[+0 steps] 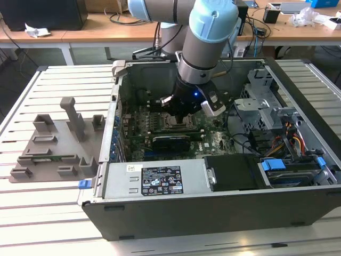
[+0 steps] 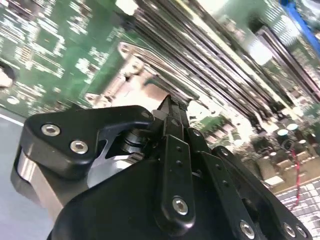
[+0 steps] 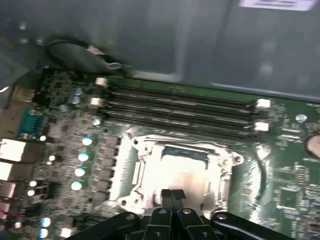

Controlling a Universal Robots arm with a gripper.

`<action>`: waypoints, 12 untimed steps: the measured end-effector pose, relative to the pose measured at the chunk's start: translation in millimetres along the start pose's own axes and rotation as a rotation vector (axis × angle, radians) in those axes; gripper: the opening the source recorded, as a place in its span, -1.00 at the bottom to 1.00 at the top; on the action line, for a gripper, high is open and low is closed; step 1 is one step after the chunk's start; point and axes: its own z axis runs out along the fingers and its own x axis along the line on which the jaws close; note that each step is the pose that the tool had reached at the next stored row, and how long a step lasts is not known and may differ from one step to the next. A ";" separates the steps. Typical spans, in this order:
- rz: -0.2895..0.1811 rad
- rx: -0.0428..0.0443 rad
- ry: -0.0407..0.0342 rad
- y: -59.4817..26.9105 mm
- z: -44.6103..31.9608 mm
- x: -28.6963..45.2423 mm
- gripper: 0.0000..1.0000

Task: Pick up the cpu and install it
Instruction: 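Install the second cpu locking lever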

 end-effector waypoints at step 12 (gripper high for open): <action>0.023 0.1581 0.0259 35.8 -21.5 -8.9 -0.79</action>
